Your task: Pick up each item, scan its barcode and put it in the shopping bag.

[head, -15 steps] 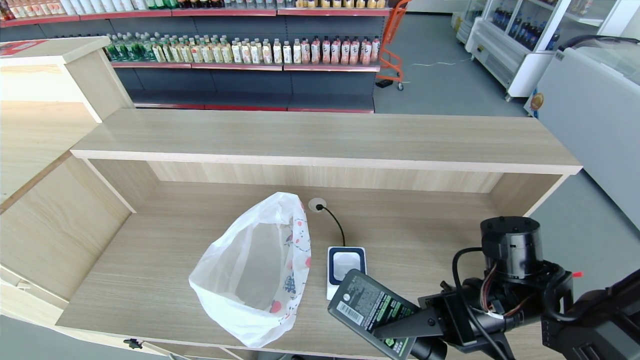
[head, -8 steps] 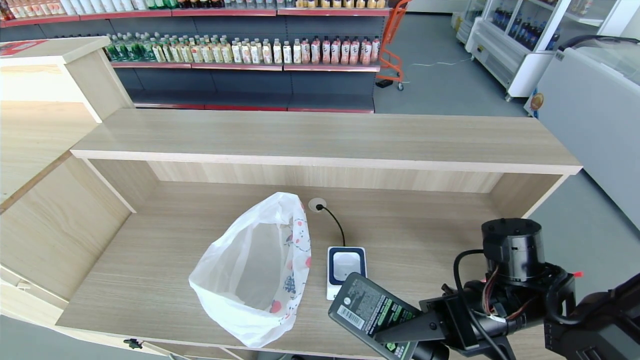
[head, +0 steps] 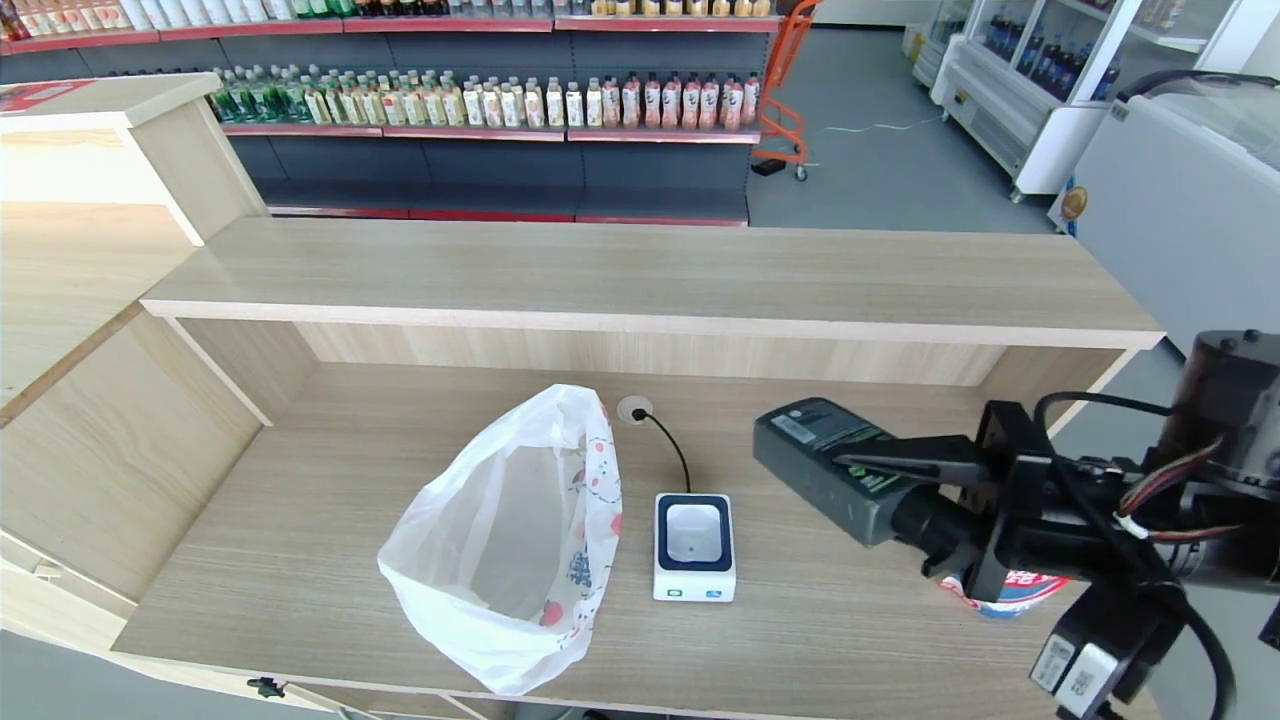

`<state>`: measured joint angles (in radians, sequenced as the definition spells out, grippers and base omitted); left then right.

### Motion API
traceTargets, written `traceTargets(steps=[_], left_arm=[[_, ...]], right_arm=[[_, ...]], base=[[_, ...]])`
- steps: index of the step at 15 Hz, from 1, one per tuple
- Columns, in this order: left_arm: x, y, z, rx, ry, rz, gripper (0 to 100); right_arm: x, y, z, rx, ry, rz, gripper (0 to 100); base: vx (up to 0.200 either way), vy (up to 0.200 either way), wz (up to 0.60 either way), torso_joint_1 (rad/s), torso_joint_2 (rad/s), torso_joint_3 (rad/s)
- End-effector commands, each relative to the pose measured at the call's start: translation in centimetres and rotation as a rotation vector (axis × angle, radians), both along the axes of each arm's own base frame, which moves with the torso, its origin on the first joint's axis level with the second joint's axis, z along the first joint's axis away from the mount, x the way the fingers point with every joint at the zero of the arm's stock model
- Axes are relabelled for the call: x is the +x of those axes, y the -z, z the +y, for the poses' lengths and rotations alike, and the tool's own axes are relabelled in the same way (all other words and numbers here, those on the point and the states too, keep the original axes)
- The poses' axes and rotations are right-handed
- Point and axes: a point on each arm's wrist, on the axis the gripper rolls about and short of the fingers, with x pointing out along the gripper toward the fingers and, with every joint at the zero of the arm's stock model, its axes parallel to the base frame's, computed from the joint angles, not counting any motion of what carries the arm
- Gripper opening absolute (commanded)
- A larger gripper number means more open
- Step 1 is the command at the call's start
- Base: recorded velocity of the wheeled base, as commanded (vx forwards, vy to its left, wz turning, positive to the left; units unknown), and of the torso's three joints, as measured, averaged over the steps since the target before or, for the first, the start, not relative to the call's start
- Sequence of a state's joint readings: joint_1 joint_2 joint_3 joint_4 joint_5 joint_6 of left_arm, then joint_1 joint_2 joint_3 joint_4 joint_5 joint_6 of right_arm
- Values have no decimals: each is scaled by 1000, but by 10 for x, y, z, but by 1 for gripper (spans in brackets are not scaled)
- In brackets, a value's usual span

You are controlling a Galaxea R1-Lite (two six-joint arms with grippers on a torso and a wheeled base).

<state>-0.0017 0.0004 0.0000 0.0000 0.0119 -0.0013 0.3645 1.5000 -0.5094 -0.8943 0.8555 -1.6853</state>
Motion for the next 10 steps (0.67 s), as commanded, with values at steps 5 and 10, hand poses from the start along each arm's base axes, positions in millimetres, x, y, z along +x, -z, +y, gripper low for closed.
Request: traceTargets(steps=[5, 10], left_arm=[[0, 0, 0, 0, -1, 0, 100], [0, 0, 0, 0, -1, 0, 100]], right_arm=[[-48, -28, -78, 460, 463, 727, 0], [-47, -3, -66, 1120, 698, 1817, 0]], base=[[0, 0, 0, 0, 0, 0], [0, 0, 0, 0, 0, 0]])
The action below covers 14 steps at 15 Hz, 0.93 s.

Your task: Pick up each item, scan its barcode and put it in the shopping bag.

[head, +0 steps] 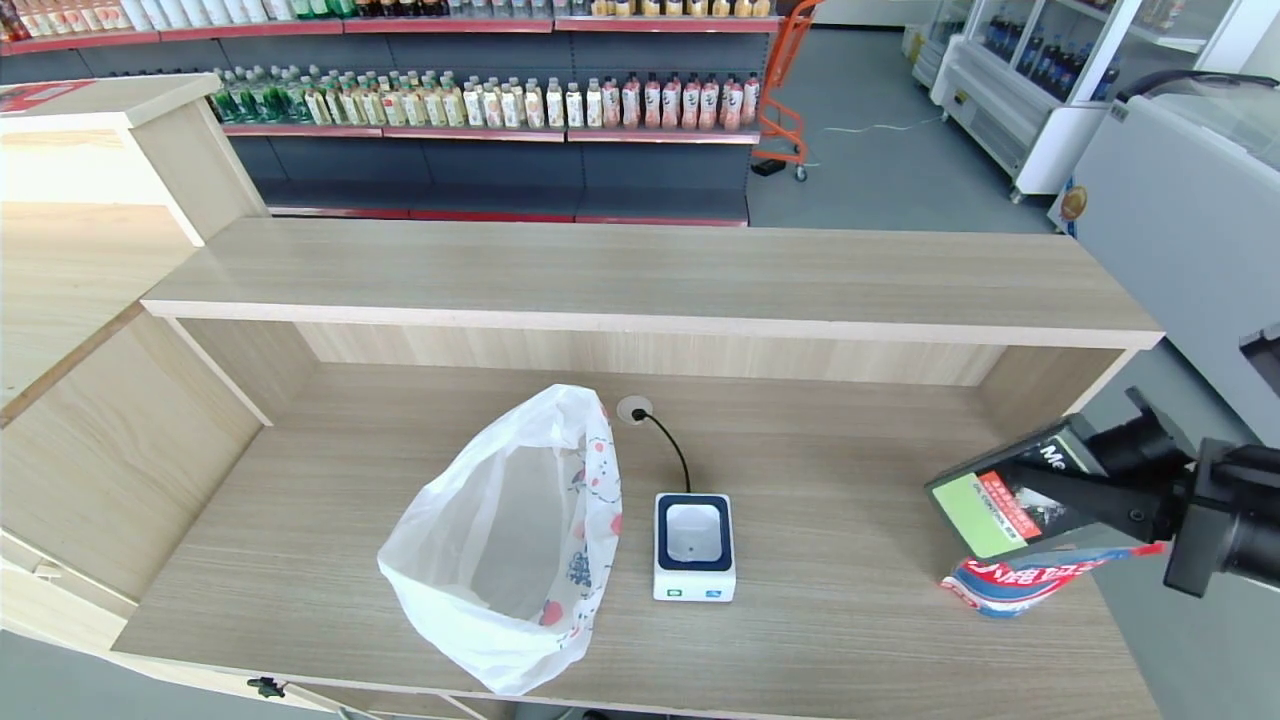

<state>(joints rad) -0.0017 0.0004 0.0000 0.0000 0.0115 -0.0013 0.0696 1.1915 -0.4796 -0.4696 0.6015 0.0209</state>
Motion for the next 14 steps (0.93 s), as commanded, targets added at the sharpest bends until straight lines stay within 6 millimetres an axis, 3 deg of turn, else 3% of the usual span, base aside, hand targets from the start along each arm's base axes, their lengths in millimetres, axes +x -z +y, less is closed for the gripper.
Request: traceTargets(steps=[1, 12, 14], left_arm=[[0, 0, 0, 0, -1, 0, 100], [0, 0, 0, 6, -1, 0, 100], [0, 0, 0, 1, -1, 0, 100]], right_arm=[[3, 14, 9, 253, 110, 354, 0], [4, 17, 10, 314, 132, 417, 0], [4, 16, 8, 316, 143, 414, 0]], base=[[0, 0, 0, 0, 0, 0], [0, 0, 0, 0, 0, 0], [0, 200, 0, 0, 5, 0]])
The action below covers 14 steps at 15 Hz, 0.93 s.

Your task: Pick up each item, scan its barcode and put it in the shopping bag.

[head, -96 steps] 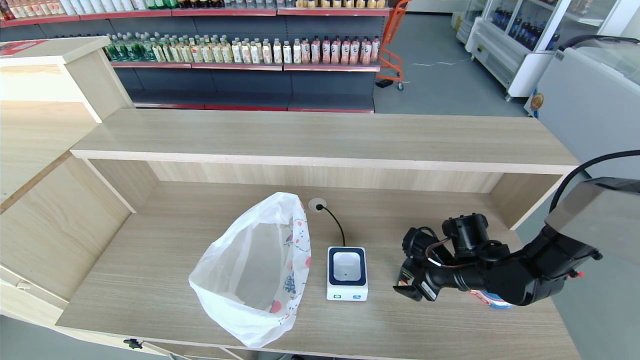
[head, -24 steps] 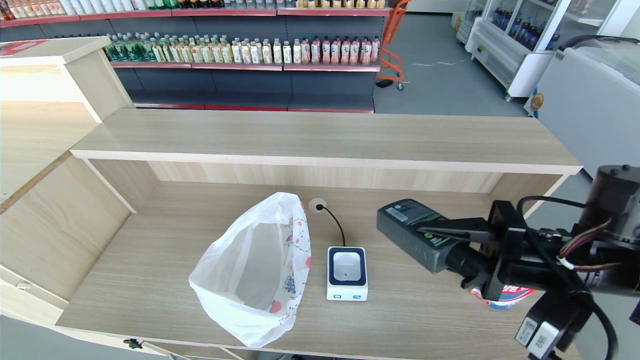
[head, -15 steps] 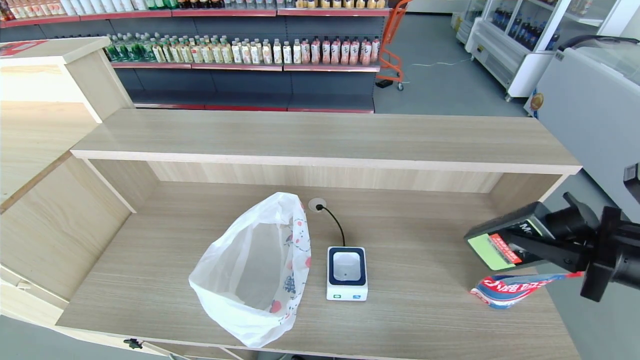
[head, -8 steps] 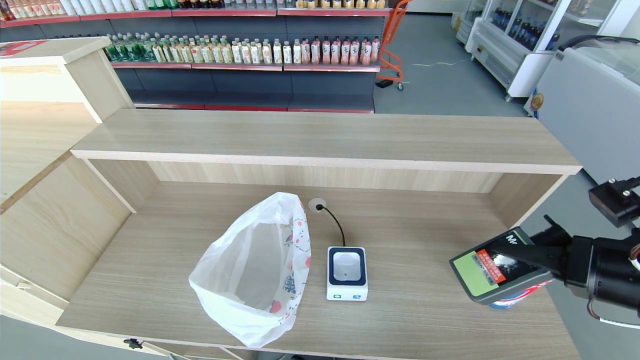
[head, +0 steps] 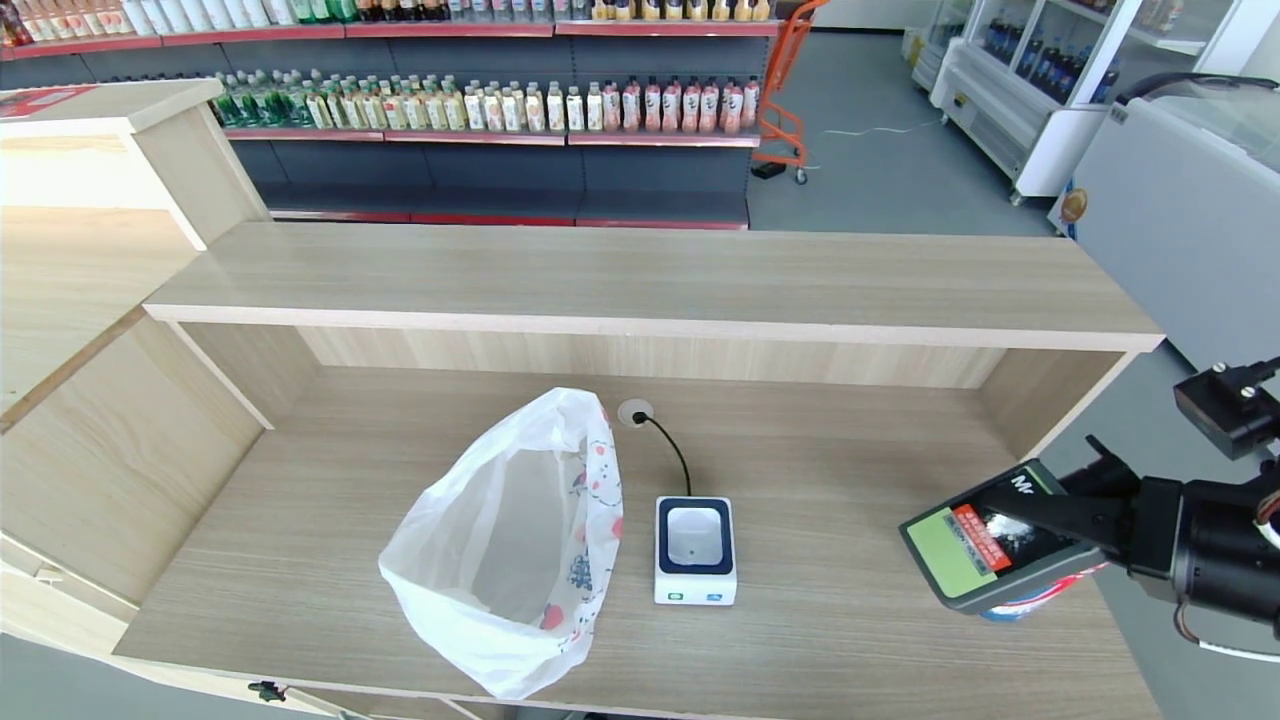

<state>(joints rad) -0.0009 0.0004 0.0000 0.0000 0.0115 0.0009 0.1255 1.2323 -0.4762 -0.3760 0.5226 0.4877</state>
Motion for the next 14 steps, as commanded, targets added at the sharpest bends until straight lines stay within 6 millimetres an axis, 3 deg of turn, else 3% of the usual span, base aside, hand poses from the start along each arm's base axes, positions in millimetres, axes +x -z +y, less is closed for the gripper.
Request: traceTargets(steps=[1, 5, 11, 14], left_arm=[[0, 0, 0, -1, 0, 0, 100], [0, 0, 0, -1, 0, 0, 100], [0, 0, 0, 1, 0, 0, 100], [0, 0, 0, -1, 0, 0, 100]], right_arm=[[0, 0, -1, 0, 4, -1, 0], [12, 7, 1, -45, -14, 8, 0], [70, 47, 9, -282, 17, -41, 0], [96, 62, 24, -298, -36, -38, 0]], base=[[0, 200, 0, -12, -7, 12], [0, 200, 0, 6, 8, 5], [0, 200, 0, 2, 0, 2], [0, 0, 0, 0, 0, 0]])
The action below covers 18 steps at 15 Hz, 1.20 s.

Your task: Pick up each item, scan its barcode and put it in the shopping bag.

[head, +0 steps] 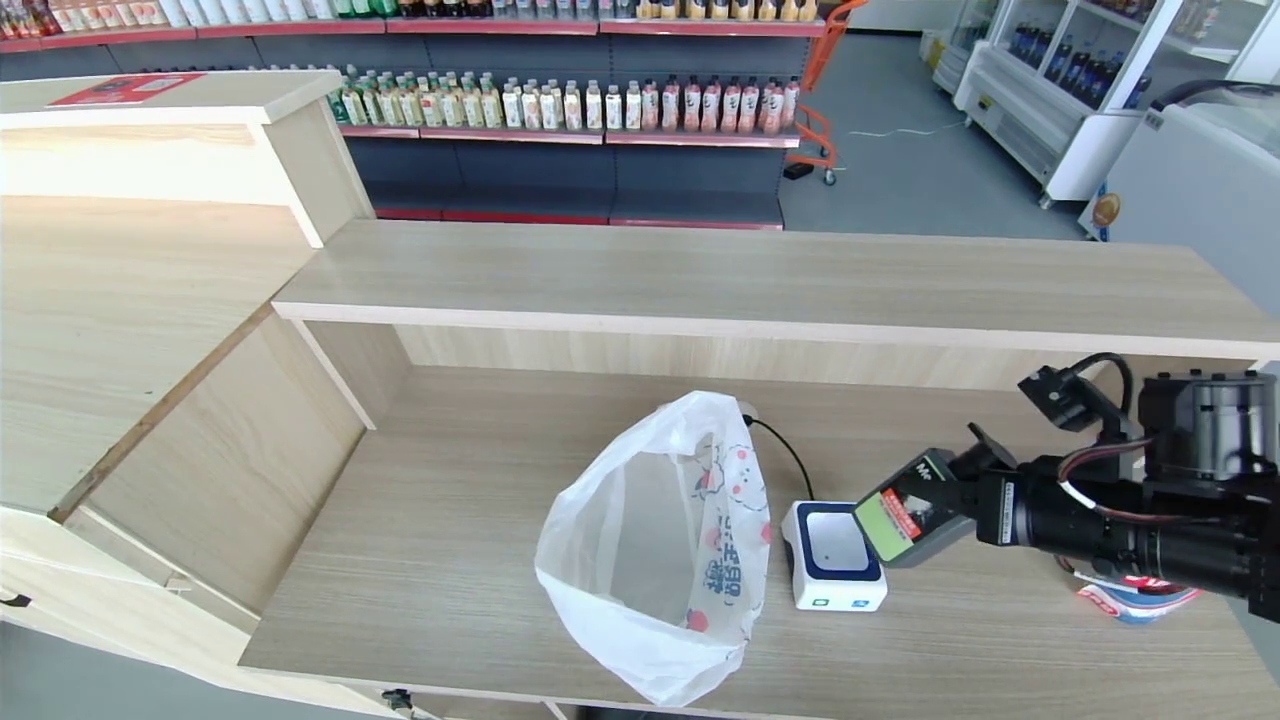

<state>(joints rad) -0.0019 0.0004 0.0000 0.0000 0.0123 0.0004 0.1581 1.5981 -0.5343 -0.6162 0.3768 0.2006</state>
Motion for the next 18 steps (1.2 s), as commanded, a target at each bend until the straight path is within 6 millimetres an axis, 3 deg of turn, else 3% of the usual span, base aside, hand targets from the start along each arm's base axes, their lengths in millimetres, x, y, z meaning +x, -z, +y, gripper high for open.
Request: traceTargets(steps=[1, 5, 9, 18], left_arm=[[0, 0, 0, 0, 0, 0, 100], [0, 0, 0, 0, 0, 0, 100], [0, 0, 0, 0, 0, 0, 100], [0, 0, 0, 0, 0, 0, 100]], right_arm=[[24, 24, 12, -22, -24, 72, 0], [47, 55, 29, -64, -3, 67, 0], [58, 74, 33, -98, -24, 66, 0], [75, 83, 42, -97, -38, 39, 0]], base=[[0, 0, 0, 0, 0, 0], [0, 0, 0, 0, 0, 0], [0, 0, 0, 0, 0, 0], [0, 0, 0, 0, 0, 0]])
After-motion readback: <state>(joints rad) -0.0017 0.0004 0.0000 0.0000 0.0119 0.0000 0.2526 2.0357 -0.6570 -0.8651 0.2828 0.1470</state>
